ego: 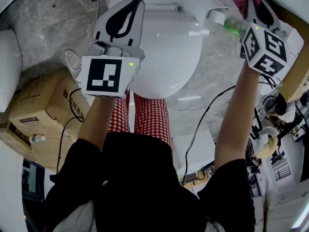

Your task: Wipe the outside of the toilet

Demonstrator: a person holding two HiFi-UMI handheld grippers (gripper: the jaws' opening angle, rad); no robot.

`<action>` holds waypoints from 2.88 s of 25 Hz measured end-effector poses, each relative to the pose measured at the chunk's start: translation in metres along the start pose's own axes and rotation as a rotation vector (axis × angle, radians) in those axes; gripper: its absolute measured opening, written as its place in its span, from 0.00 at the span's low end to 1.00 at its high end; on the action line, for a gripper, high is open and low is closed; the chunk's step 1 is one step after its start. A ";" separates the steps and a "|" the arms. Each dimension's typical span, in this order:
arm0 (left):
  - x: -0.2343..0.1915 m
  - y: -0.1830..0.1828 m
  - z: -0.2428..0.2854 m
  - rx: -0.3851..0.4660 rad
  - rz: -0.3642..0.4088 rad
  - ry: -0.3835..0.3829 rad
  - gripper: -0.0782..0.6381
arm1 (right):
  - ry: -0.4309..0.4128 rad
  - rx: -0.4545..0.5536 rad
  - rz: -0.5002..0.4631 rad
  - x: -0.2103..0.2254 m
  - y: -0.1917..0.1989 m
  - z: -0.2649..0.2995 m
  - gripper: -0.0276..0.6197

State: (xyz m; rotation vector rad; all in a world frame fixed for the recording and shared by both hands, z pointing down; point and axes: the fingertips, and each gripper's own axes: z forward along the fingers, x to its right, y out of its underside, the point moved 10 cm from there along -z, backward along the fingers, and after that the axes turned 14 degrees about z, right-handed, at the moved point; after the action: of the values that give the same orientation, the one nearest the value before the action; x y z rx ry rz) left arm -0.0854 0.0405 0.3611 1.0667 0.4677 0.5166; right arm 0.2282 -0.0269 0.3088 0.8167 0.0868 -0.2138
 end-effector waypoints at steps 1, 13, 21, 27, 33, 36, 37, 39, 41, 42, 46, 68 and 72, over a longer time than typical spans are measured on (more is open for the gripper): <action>0.000 0.000 0.001 0.000 0.001 -0.002 0.12 | 0.006 0.000 0.004 0.001 0.001 0.001 0.13; -0.004 0.005 0.005 -0.014 -0.018 -0.017 0.12 | 0.058 0.015 0.011 0.014 0.016 0.008 0.13; -0.006 0.003 0.007 -0.009 -0.005 -0.018 0.12 | 0.106 0.022 0.066 0.028 0.029 0.016 0.13; -0.001 0.006 0.005 -0.016 -0.007 -0.022 0.12 | 0.136 0.030 0.114 0.036 0.039 0.023 0.13; -0.004 0.010 -0.002 -0.020 -0.012 -0.043 0.12 | 0.285 0.058 0.101 0.041 0.038 0.004 0.13; -0.007 0.014 -0.006 -0.022 -0.025 -0.061 0.12 | 0.307 0.183 0.149 0.039 0.032 -0.022 0.13; -0.007 0.014 -0.007 -0.021 -0.026 -0.066 0.12 | 0.294 0.244 0.166 0.036 0.028 -0.032 0.13; -0.009 0.014 -0.010 -0.017 -0.030 -0.076 0.12 | 0.240 0.370 0.181 0.022 0.019 -0.052 0.13; -0.010 0.015 -0.013 -0.010 -0.038 -0.084 0.12 | 0.158 0.473 0.160 0.000 0.011 -0.067 0.13; -0.010 0.015 -0.015 -0.005 -0.041 -0.087 0.12 | 0.107 0.512 0.137 -0.014 0.007 -0.073 0.13; -0.013 0.016 -0.023 0.008 -0.046 -0.111 0.12 | -0.133 0.613 0.051 -0.082 -0.009 -0.090 0.13; -0.072 0.046 -0.061 -0.029 -0.152 -0.213 0.12 | -0.514 0.332 -0.097 -0.271 0.026 -0.012 0.13; -0.075 0.046 -0.059 -0.007 -0.160 -0.211 0.12 | -0.486 0.280 0.019 -0.265 0.026 -0.002 0.13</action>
State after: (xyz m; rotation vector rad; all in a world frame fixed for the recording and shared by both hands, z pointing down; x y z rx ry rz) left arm -0.1869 0.0540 0.3873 1.0540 0.3609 0.2610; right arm -0.0246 0.0331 0.3684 1.0225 -0.4160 -0.4075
